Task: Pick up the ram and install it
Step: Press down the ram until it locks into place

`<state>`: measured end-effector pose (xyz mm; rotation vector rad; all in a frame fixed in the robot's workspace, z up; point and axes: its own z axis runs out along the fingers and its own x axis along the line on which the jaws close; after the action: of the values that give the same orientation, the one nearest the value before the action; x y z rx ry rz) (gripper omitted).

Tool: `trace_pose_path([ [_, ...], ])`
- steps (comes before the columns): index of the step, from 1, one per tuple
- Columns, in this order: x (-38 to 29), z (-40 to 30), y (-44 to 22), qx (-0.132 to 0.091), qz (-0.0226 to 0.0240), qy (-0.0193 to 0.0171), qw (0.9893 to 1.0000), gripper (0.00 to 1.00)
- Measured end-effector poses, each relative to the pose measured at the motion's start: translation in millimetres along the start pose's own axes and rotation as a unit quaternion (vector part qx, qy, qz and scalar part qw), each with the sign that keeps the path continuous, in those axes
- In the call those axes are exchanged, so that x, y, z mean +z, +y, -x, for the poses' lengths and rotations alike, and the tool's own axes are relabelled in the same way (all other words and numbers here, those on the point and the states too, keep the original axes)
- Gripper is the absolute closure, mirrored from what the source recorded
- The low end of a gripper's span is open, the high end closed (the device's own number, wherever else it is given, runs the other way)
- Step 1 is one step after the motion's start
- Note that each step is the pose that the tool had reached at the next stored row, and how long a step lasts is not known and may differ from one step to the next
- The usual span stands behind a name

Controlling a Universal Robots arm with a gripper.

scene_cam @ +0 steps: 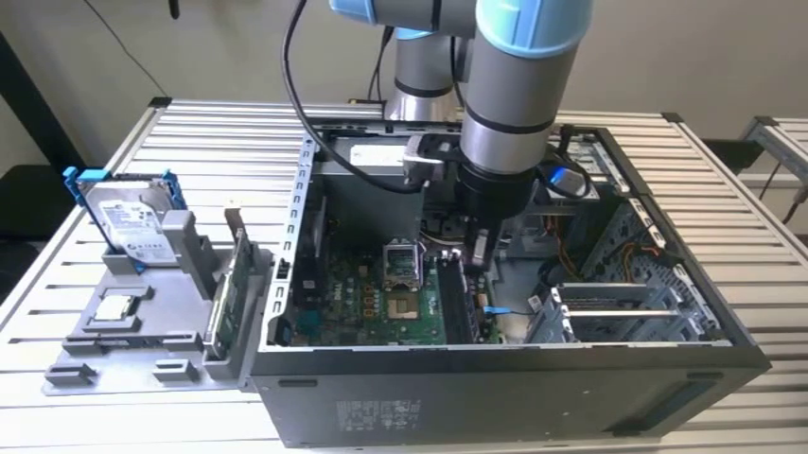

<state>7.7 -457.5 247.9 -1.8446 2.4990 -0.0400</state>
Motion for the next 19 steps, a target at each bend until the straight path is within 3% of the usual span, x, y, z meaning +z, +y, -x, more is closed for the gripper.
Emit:
trace_pose_path([
  [6,1.4,0.0,0.2,-0.043,-0.0008,-0.0022,0.9991,0.89],
  [14,2.5,-0.2,0.7,-0.096,-0.0023,-0.0051,0.9954,0.89],
  [19,3.1,-0.6,0.7,-0.107,-0.0022,-0.0054,0.9942,0.89],
])
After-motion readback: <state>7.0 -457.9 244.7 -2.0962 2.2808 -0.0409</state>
